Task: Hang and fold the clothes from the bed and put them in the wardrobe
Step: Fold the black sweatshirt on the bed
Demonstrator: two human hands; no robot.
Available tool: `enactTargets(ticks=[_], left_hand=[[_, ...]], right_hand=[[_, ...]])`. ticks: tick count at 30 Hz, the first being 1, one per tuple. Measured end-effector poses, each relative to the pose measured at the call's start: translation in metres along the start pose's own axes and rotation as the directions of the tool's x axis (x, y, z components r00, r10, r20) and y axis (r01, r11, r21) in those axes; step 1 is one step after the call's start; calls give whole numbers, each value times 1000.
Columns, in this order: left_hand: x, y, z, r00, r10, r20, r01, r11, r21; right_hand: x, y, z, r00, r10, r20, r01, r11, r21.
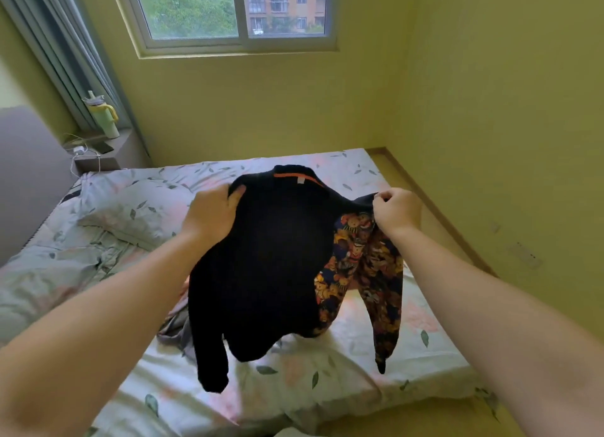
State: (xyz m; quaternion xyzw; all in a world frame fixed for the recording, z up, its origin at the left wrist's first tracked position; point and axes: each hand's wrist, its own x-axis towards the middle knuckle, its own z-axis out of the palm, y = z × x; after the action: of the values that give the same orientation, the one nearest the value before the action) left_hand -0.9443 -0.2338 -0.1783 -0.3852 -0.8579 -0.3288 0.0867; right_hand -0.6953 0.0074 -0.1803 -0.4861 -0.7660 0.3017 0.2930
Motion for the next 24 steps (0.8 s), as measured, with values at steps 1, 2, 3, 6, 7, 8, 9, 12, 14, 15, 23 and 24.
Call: enactTargets(ticks=[1,2,3,6,7,8,9,12,14,15,23,24], left_hand=[[3,-1,-3,1000,26,-16,-26,1000,-3],[4,-1,-6,999,38,-27,-38,999,-3],[5,-3,-8,999,35,-35,-35,999,-1],[7,-11,-13,1000,15,-8,-14,999,49],[6,-15,-15,1000,16,-15,-15,998,61],[4,-17,-16,999,16,-31,-14,998,59],[1,-20,-17,999,14,-43,-12,999,47],[-8,-30,-17,999,30,-11,-30,998,50],[-15,-39,-15,999,31,17,-32,997,68],[-20,-43,-14,999,30,26,-32,997,75],[-47,-46,-20,971,232,54,-238,951,195],[-49,-45,-21,947,300,118,-319,924,210]], right_hand=[[-3,2,2,999,28,17,-29,999,28],[-6,3,4,998,49,32,-51,997,52],[-8,3,6,997,60,42,-62,996,69],[-9,2,8,999,44,15,-45,996,81],[-9,1,8,1000,29,-7,-29,996,80],[-9,0,8,999,11,-30,-9,997,71],[-10,0,8,999,-12,-53,15,998,56],[-10,1,7,994,-35,-103,39,998,43],[-10,5,6,992,-25,-120,33,998,62],[-12,7,7,991,-36,-127,44,997,63],[-26,14,4,991,-68,-119,68,998,-6],[-26,16,0,991,-96,-98,93,995,-33]])
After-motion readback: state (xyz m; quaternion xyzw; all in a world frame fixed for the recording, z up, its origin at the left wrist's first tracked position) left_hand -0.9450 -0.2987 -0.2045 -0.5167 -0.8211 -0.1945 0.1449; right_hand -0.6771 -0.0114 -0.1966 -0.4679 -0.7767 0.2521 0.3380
